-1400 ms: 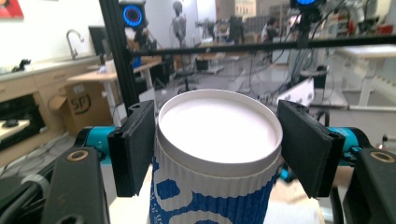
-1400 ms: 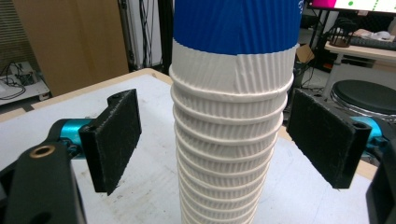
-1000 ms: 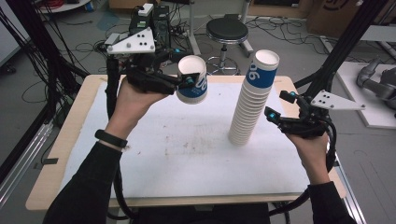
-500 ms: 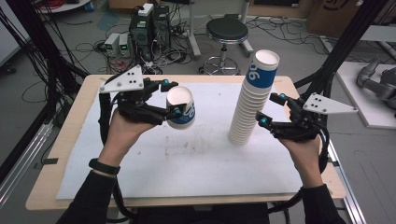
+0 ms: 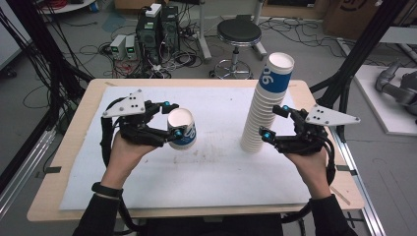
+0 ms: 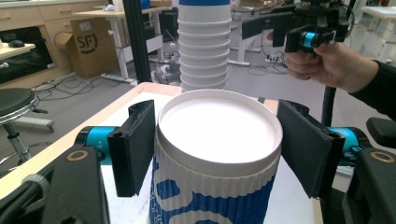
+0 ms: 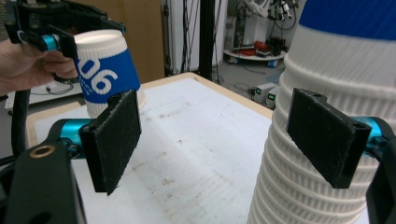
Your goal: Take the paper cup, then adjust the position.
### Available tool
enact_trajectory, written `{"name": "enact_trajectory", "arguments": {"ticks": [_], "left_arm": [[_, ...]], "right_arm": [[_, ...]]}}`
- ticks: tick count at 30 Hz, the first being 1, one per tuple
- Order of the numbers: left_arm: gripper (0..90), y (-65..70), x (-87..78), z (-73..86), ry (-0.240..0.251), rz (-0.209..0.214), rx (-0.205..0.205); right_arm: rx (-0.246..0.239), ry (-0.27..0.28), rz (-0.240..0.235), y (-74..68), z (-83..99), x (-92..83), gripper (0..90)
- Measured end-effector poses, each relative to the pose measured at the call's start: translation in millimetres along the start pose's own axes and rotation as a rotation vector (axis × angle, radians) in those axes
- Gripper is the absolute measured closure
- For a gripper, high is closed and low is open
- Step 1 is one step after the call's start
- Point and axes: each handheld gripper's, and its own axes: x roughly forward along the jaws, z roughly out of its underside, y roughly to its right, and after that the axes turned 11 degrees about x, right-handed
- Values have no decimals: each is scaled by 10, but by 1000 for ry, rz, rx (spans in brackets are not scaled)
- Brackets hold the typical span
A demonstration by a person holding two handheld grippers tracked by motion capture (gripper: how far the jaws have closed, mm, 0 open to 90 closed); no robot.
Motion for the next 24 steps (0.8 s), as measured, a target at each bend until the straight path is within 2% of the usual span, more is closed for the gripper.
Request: {"name": "enact_trajectory", "arguments": {"ticks": [3,4,5,11,17,18,20,23,24], "left_arm": [[304,-6,-22,41,12,-11,-3],[304,-15,-17,64,-10,-8,-12],[304,-15,-17,64,-10,-8,-12],[304,5,-20,60,8,-9,-6],[304,9,-26,100,22,-5,-33],[304,1,-28,120,42,5,-57],[304,4,-19,127,38,11,-68],[304,18,-12,122,34,16,-61],[304,34,1,109,41,22,-73]], "right_arm": [[5,-6,-2,11,42,30,180],[11,-10,-8,12,53,46,181],[11,-10,-8,12,53,46,181],[2,-34,-26,-9,87,111,181],[-5,-34,-45,0,103,106,181],[-8,-40,-53,-3,112,111,181],[-11,-43,-54,-13,119,118,181],[-16,-42,-63,-28,121,128,181],[-23,-45,-71,-41,122,142,181]]}}
